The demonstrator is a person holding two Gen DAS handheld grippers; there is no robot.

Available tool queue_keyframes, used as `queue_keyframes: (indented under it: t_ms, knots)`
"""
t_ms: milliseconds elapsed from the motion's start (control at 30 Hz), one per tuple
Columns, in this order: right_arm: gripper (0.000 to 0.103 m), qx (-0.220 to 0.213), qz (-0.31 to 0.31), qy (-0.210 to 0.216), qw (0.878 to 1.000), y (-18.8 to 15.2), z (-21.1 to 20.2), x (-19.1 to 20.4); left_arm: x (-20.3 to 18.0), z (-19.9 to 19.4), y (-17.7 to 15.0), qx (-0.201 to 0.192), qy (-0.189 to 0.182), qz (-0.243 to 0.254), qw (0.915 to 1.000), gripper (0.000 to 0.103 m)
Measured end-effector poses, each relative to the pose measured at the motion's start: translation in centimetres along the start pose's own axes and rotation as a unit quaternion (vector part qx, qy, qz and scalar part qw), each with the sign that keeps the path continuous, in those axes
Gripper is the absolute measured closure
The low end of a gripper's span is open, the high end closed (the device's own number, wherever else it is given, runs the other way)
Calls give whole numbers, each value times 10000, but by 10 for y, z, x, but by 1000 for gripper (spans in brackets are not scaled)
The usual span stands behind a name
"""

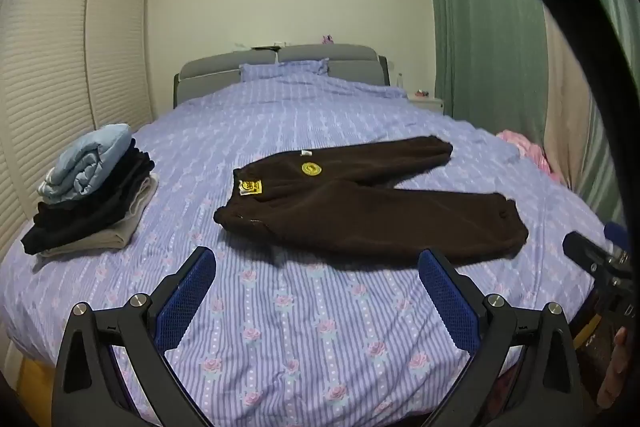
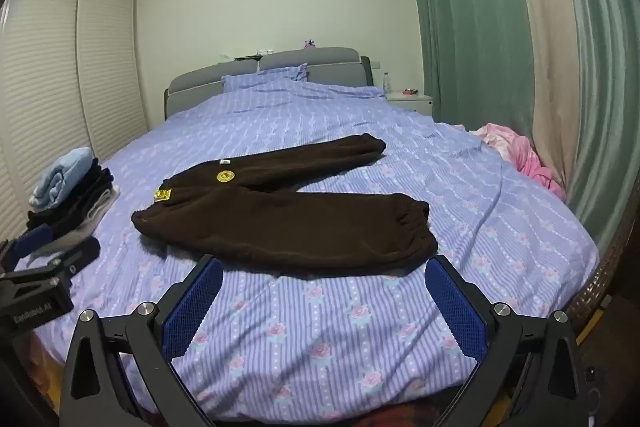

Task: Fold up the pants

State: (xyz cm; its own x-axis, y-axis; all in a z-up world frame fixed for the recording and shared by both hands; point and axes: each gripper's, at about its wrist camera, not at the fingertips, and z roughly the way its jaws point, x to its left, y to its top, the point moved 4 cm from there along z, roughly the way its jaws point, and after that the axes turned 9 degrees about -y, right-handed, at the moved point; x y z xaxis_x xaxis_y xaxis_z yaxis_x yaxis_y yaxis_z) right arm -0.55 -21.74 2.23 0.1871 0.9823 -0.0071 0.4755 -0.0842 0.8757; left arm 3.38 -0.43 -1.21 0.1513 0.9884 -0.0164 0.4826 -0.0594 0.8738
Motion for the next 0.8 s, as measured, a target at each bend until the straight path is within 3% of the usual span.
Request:
queue_keyframes:
  t_ms: [133,800]
  knots:
    - [0,3,16,26,10000,0,-1,0,7,-3,8,-47,-199,-229,9995,0]
    - [0,-18,20,7,10000,2,-6,0,5,-10,1,-181,-154,-56,9997,0]
